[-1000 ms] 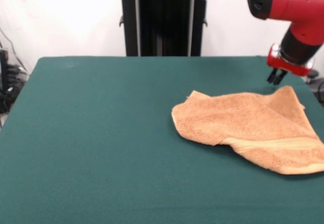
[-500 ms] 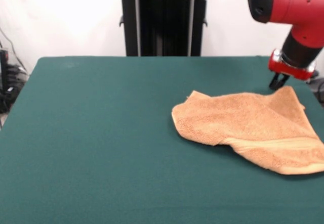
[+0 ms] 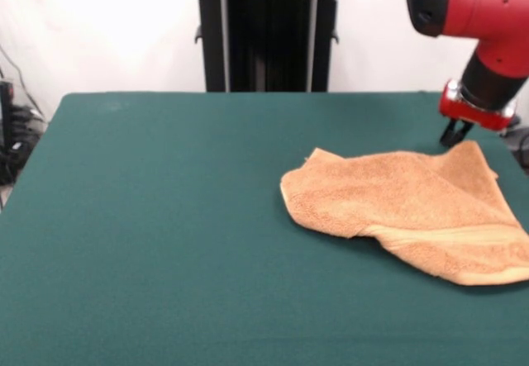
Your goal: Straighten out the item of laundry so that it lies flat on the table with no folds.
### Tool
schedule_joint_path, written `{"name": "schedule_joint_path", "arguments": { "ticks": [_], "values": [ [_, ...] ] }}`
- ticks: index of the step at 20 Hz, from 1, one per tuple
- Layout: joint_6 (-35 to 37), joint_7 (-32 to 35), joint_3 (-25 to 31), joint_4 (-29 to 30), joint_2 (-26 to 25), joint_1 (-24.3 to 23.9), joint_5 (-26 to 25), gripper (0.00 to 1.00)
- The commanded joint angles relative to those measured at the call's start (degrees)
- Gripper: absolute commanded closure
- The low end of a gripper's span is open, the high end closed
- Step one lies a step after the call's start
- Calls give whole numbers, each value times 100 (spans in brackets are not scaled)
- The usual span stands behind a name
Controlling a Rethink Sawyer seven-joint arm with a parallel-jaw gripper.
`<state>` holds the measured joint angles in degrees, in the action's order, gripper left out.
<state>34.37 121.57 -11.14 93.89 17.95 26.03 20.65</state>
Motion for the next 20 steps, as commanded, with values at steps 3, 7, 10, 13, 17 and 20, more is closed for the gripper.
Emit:
{"name": "schedule_joint_path", "arguments": {
  "ticks": [3, 7, 10, 13, 17, 20],
  "values": [
    [1142, 1293, 353, -417, -352, 206, 48, 100],
    [1488, 1290, 309, -573, -291, 154, 10, 100],
    [1620, 1296, 293, -669, -294, 145, 6, 100],
    [1747, 1335, 254, -746, -271, 162, -2, 100],
    [1943, 1394, 230, -888, -266, 164, 5, 100],
    [2015, 1489, 230, -1058, -335, 185, 42, 100]
  ]
}}
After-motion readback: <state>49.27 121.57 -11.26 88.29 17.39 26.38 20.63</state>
